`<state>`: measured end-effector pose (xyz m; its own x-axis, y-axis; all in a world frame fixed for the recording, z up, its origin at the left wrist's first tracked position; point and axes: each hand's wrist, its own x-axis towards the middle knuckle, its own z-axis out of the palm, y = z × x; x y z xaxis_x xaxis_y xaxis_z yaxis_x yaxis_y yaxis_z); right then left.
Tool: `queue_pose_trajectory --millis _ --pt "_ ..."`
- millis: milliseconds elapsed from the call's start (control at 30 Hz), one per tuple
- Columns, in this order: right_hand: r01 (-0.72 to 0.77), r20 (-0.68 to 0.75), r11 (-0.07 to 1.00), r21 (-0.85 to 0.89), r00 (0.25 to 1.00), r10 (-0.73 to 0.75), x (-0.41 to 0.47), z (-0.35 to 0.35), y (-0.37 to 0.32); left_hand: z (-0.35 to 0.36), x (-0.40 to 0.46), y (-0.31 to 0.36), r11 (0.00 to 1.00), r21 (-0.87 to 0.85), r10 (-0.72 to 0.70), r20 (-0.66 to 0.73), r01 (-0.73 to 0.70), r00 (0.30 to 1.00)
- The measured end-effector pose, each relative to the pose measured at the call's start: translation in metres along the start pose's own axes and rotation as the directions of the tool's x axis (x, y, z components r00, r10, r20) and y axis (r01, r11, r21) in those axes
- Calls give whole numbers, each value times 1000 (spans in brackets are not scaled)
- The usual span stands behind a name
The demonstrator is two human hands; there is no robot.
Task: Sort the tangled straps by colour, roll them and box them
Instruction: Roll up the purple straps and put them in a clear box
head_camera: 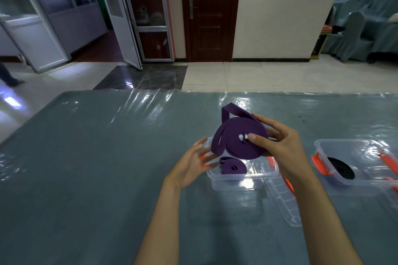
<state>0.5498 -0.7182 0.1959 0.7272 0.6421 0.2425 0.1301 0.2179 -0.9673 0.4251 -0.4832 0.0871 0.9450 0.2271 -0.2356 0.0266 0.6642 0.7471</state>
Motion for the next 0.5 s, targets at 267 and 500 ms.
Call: queue_pose_trajectory --millis 267,500 --pt "-19 9 1000 -10 1000 19 0 -3 -2 1 6 -11 991 -127 40 1 -39 999" --pt "-61 142 995 -78 987 72 -2 -2 -2 15 14 -21 979 -58 -199 -116 193 973"
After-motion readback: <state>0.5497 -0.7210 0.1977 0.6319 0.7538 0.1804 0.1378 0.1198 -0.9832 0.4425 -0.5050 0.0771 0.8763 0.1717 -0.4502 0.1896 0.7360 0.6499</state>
